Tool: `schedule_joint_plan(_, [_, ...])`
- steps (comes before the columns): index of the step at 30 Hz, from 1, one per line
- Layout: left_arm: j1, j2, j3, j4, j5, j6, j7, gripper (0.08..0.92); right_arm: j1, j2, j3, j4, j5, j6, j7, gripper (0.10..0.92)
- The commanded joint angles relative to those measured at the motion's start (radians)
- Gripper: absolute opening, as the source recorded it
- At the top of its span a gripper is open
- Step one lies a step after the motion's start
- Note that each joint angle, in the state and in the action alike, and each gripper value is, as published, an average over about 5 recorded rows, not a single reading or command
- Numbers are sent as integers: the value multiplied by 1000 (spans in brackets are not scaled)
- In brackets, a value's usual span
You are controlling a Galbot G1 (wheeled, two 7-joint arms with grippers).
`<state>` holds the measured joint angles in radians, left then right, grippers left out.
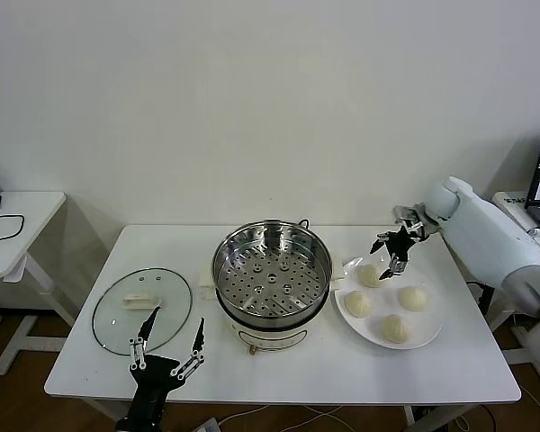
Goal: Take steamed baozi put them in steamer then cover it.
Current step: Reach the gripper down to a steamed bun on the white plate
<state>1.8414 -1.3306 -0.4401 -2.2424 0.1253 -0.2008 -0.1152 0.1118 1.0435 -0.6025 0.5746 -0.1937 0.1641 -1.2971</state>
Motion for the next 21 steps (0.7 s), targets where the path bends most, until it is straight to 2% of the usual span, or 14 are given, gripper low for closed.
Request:
schedule_joint_plan(1, [0, 0, -1, 2, 0, -2, -1, 823, 14, 80, -19, -111, -129, 27, 43, 823])
schedule_joint_plan(21, [-3, -1, -3, 4, -1, -4, -6, 823, -27, 123, -7, -169, -150, 33, 137, 821])
